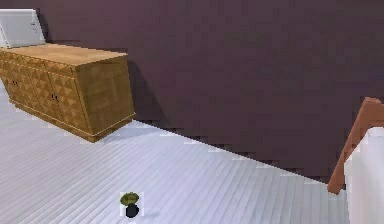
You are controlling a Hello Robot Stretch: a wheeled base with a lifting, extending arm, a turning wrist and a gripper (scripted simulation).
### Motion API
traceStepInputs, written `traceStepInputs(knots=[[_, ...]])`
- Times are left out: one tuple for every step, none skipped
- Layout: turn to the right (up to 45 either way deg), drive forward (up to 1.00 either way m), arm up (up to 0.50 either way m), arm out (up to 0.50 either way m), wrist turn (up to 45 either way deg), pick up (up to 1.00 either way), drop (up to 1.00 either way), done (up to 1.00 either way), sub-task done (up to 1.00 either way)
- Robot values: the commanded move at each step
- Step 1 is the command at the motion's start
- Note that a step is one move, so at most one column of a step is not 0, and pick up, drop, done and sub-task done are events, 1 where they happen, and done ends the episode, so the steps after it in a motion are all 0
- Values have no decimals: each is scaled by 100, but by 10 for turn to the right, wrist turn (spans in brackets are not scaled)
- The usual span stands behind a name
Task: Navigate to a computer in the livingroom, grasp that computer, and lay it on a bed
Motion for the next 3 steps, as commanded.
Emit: traceStepInputs(knots=[[0,0,-32,0,0,0,0,0,0],[0,0,0,0,0,0,100,0,0],[0,0,4,0,0,0,0,0,0]])
